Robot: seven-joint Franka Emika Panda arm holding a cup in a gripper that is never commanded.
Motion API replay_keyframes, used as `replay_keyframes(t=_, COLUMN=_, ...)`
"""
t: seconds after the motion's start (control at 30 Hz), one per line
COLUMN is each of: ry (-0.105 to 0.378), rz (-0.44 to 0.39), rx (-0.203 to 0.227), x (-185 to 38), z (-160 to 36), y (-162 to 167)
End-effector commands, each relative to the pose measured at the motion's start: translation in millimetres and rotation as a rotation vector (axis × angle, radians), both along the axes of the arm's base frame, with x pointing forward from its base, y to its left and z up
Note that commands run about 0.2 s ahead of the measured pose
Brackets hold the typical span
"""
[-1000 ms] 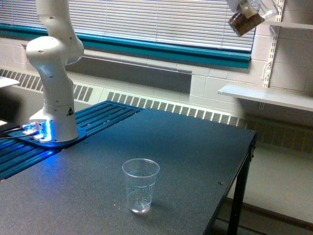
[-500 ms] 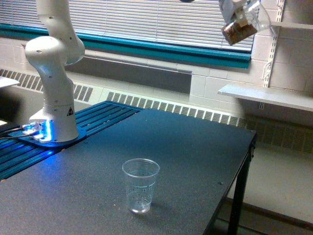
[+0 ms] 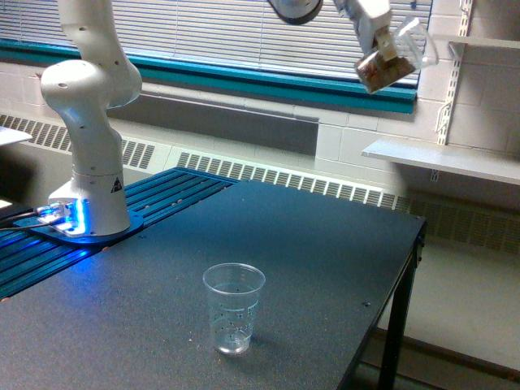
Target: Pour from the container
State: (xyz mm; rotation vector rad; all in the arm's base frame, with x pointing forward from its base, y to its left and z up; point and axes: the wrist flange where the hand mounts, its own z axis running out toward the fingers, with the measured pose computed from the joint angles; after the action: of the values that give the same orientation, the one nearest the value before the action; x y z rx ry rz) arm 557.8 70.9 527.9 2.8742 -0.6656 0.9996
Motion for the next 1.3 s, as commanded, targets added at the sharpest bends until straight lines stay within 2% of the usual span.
replay_keyframes(t=0.03, ry=-0.035, rz=-0.128, rx=0.039, x=-9, z=-8.7, y=-34)
replay_keyframes(t=0.1, ry=-0.032, rz=-0.150, rx=0.053, x=-13, z=-14.1, y=-40)
replay_keyframes(t=0.23, ry=-0.046, rz=-0.195, rx=0.046, x=-21, z=-25.7, y=-57)
replay_keyframes(t=0.53, ry=-0.037, rz=-0.282, rx=0.070, x=-44, z=-47.5, y=-90)
replay_keyframes(t=0.83, ry=-0.036, rz=-0.362, rx=0.039, x=-73, z=-72.6, y=-134)
replay_keyframes(t=1.03, ry=-0.006, rz=-0.417, rx=0.026, x=-93, z=-89.1, y=-159)
replay_keyframes(t=1.23, ry=0.018, rz=-0.487, rx=-0.006, x=-110, z=-105.5, y=-180)
replay_keyframes(t=1.3, ry=0.032, rz=-0.509, rx=0.002, x=-114, z=-110.4, y=-184)
